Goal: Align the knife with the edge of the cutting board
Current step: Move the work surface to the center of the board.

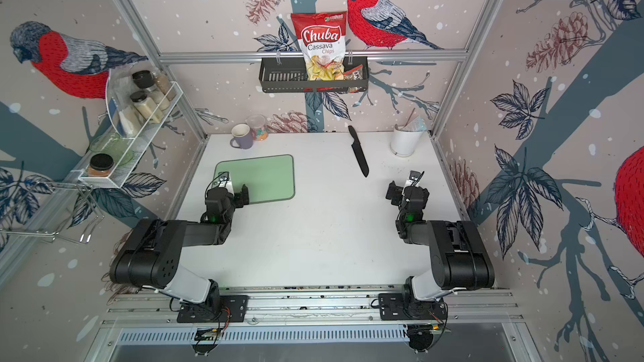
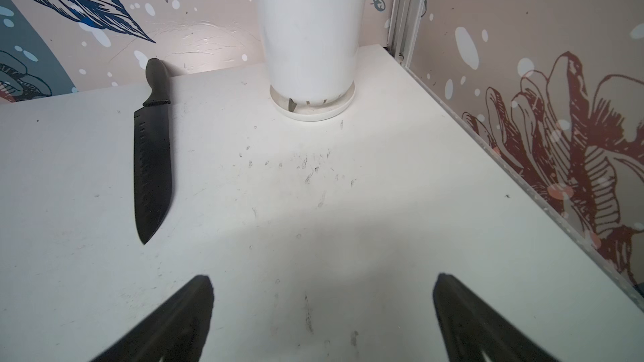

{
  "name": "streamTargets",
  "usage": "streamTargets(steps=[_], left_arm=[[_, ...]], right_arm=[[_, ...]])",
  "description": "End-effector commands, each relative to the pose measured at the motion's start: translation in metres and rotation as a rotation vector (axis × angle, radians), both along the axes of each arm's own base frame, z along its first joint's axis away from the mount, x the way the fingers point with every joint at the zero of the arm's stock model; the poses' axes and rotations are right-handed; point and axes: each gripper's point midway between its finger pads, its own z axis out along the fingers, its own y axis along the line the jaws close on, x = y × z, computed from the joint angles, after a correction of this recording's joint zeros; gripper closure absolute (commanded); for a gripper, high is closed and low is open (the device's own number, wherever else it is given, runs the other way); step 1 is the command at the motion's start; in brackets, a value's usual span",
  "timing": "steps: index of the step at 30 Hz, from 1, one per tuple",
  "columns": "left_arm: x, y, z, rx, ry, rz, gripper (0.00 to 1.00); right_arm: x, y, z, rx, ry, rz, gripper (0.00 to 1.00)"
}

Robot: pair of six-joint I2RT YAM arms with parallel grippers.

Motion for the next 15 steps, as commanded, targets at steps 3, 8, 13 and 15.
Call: streamTargets(steps=[3,8,13,15], left_arm=[[0.003,0.001,0.006,-0.001,-0.025,0.003,0.04],[0.003,0.001,0.006,-0.004,-0.023,0.004,0.04],[0.001,0.004,0.006,0.001,-0.026,0.021,0.04],[-0.012,0.023,0.011,0.042,-0.066,0.165,0.04]], right_arm=[[0.002,0.003,0.006,0.008,-0.021,0.013,0.0],[0.002,0.003,0.005,0.008,-0.021,0.012,0.0],[0.002,0.002,0.005,0.006,-0.02,0.012,0.0],[0.002,0.003,0.005,0.01,-0.019,0.013,0.0]])
